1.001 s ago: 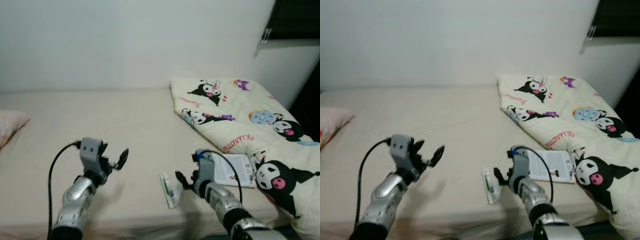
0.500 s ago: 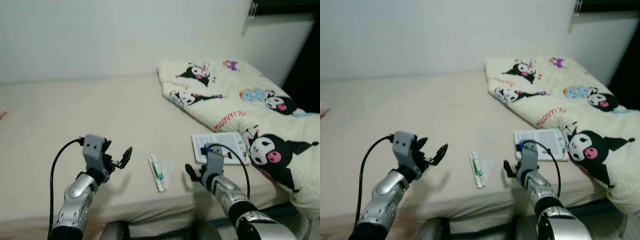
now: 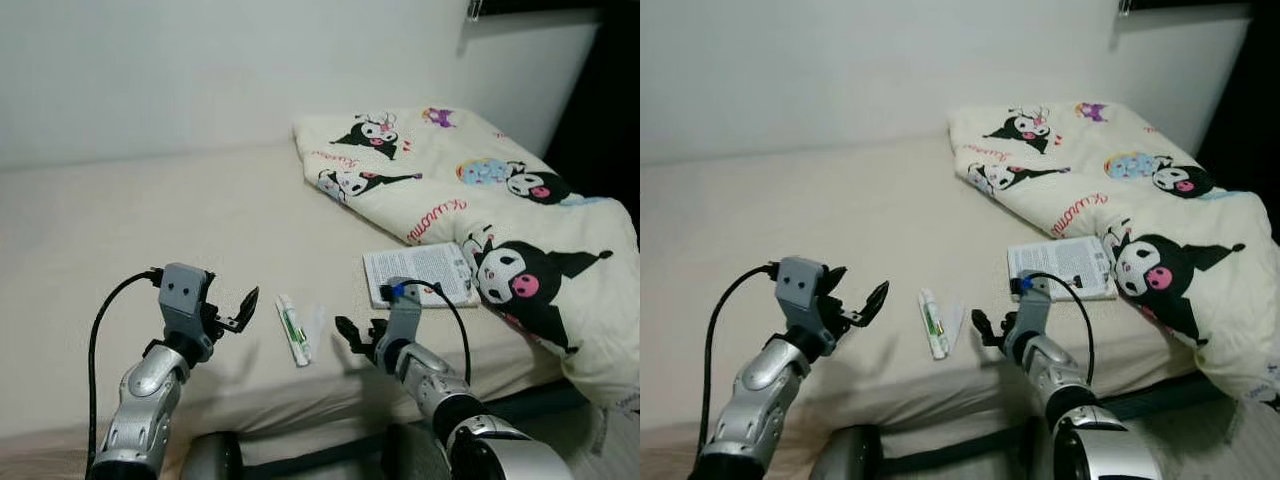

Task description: Clean up the room

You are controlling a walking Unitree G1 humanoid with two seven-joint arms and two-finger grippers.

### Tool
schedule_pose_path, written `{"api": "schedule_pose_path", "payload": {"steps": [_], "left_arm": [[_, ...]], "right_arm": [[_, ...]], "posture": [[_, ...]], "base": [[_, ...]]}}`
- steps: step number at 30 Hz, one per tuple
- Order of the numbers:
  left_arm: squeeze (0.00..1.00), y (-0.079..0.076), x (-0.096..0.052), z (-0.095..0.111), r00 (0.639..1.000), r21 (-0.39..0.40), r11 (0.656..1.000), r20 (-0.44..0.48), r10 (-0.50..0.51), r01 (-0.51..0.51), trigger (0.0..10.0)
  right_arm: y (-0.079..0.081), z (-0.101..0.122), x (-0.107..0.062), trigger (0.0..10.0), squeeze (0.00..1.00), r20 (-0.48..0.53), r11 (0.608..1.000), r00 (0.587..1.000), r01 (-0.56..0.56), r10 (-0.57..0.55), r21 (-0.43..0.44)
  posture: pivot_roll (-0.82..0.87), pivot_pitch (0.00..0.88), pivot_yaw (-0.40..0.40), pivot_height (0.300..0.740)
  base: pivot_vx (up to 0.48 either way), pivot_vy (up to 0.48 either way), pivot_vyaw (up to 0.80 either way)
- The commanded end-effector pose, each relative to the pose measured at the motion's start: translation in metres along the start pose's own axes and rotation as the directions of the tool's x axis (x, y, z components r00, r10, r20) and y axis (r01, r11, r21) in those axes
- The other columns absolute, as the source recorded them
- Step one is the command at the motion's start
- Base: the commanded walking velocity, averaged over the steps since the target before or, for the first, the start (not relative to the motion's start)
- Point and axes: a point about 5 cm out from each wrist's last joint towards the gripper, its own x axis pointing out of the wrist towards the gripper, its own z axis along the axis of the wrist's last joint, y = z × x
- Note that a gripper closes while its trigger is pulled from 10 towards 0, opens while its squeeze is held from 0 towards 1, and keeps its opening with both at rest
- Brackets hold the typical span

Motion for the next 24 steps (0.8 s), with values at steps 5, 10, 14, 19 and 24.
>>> {"api": "schedule_pose_path", "payload": {"steps": [5, 10, 14, 19, 24], "left_arm": [[0.0, 0.006, -0.018, 0.007, 0.999, 0.031, 0.999, -0.015, 0.03, -0.029, 10.0], [0.0, 0.006, -0.022, 0.025, 0.999, 0.043, 0.998, 0.019, 0.047, -0.048, 10.0], [0.0, 0.004, -0.02, 0.036, 0.997, 0.048, 0.997, 0.042, 0.064, -0.066, 10.0], [0.0, 0.0, -0.025, 0.051, 0.995, 0.051, 0.995, 0.063, 0.078, -0.081, 10.0], [0.0, -0.003, -0.031, 0.059, 0.993, 0.056, 0.993, 0.066, 0.099, -0.103, 10.0]], "right_arm": [[0.012, 0.012, 0.007, 10.0, 0.0, 0.016, 0.998, 1.0, -0.024, 0.025, -0.064], [0.031, 0.043, 0.016, 10.0, 0.0, 0.073, 0.985, 0.993, -0.082, 0.094, -0.15], [0.046, 0.062, 0.023, 10.0, 0.0, 0.076, 0.967, 0.99, -0.102, 0.123, -0.234], [0.056, 0.059, 0.028, 10.0, 0.0, 0.001, 0.931, 0.999, -0.04, 0.043, -0.364], [0.071, 0.061, 0.031, 10.0, 0.0, 0.022, 0.945, 0.994, -0.096, 0.108, -0.314]], "posture": [[0.18, 0.139, 0.004, 0.48], [0.2, 0.194, 0.005, 0.48], [0.2, 0.229, 0.001, 0.48], [0.19, 0.288, 0.002, 0.48], [0.2, 0.317, 0.001, 0.48]], "base": [[0.0, 0.0, 0.0], [0.0, 0.0, 0.0], [0.0, 0.0, 0.0], [0.0, 0.0, 0.0], [0.0, 0.0, 0.0]]}}
